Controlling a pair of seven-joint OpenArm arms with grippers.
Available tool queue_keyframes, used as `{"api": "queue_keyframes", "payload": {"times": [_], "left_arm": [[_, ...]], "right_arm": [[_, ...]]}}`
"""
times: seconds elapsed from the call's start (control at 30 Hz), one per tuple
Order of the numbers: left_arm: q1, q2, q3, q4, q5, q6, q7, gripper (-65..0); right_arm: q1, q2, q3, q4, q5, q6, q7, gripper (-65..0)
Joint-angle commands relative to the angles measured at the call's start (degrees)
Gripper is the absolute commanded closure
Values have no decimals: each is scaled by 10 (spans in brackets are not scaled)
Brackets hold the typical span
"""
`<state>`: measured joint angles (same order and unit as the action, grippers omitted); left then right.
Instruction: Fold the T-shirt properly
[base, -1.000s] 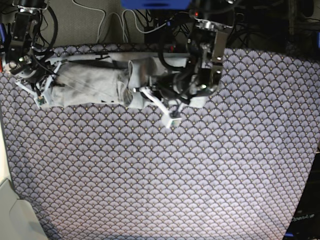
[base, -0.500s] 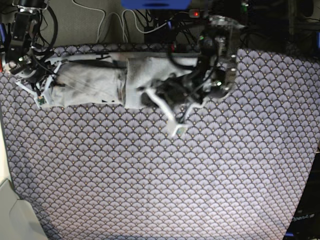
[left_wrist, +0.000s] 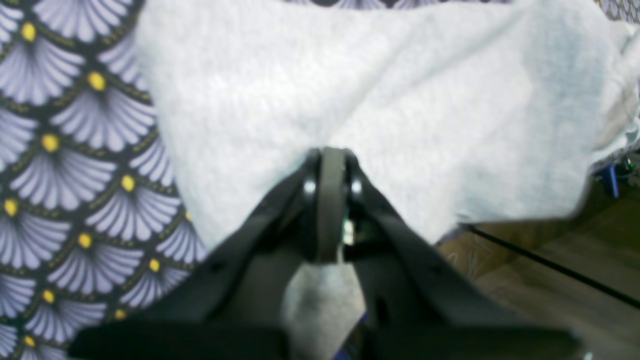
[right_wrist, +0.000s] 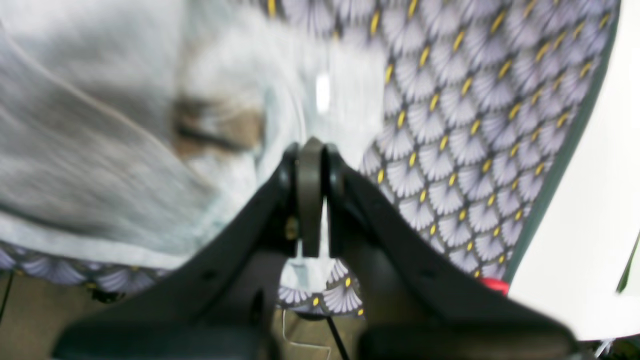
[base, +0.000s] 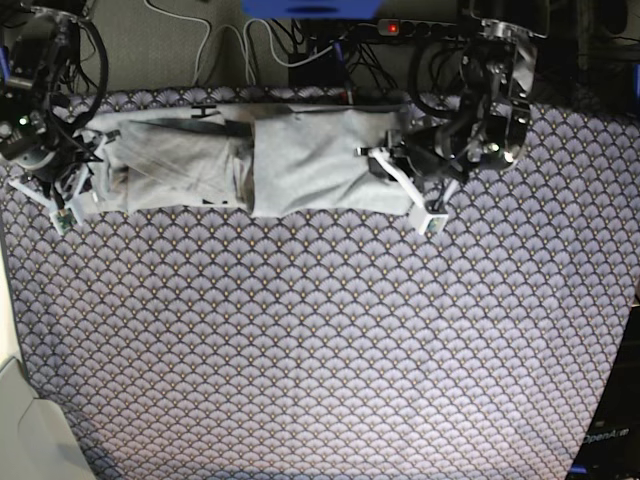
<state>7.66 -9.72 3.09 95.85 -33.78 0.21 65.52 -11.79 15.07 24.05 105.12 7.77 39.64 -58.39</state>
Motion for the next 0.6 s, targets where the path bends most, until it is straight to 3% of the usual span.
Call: {"api": "queue_keyframes", "payload": {"times": [0.0, 0.2, 0.3, 0.43, 0.57], "left_arm": [[-11, -3, -1, -5, -3, -1, -1, -3], [-35, -9, 0, -81, -1, -3, -1, -3], [-46, -9, 24, -97, 41, -4, -1, -3], [-47, -8, 79, -97, 74, -4, -1, -3], [-47, -8, 108, -97, 73, -4, -1, -3]], "right_arm": [[7, 9, 4, 18, -3, 4, -6, -43], [16, 6, 25, 50, -2, 4, -49, -200], [46, -3, 63, 48, -2, 4, -91, -257], [88, -10, 126, 47, -2, 4, -153, -296], [99, -19, 134, 46, -2, 4, -191, -305]]}}
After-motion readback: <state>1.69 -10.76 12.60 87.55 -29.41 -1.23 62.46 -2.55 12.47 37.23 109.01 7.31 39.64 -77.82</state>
